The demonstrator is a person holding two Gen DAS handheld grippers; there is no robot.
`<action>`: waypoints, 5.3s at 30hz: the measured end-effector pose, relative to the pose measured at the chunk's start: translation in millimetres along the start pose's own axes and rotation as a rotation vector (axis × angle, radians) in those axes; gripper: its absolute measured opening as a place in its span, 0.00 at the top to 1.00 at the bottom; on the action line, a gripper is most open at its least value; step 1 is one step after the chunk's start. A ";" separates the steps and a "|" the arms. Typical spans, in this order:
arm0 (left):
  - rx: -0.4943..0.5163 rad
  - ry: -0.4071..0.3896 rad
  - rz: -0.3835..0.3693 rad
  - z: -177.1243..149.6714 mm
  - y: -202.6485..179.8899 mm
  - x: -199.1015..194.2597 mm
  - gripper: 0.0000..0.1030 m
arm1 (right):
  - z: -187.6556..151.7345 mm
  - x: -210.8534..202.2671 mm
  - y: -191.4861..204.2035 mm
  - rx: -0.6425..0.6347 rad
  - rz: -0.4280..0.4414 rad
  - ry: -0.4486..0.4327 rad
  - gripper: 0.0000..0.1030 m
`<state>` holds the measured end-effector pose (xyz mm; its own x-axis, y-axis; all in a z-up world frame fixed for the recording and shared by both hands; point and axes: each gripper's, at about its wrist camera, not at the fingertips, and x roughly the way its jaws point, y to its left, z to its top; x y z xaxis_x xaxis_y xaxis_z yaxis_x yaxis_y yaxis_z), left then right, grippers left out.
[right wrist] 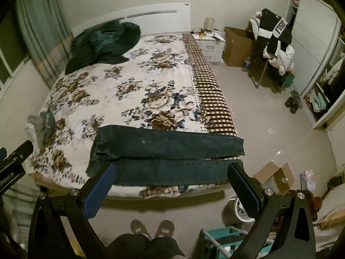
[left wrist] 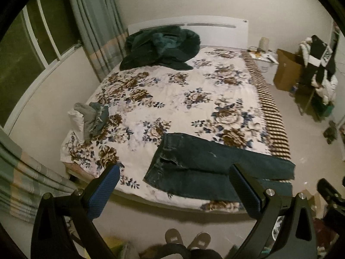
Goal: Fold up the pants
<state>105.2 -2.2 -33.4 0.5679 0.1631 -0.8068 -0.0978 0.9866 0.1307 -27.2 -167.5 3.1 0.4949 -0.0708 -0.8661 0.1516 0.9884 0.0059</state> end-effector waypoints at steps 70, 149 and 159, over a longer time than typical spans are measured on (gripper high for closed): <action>-0.615 0.526 0.011 -136.3 66.2 436.7 0.89 | -113.2 548.8 -287.5 0.826 -0.094 0.473 0.93; -0.450 0.523 -0.058 -166.4 98.4 523.2 0.36 | -68.4 702.0 168.7 -0.387 0.393 0.730 0.50; -0.448 0.539 -0.075 -175.8 103.7 513.7 0.36 | -34.5 667.9 112.4 -0.274 0.393 0.548 0.99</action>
<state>243.1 183.1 -535.6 0.1136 -0.0447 -0.9925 -0.4675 0.8791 -0.0931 290.9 -99.1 -591.9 -0.0420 0.3027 -0.9522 -0.2039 0.9303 0.3048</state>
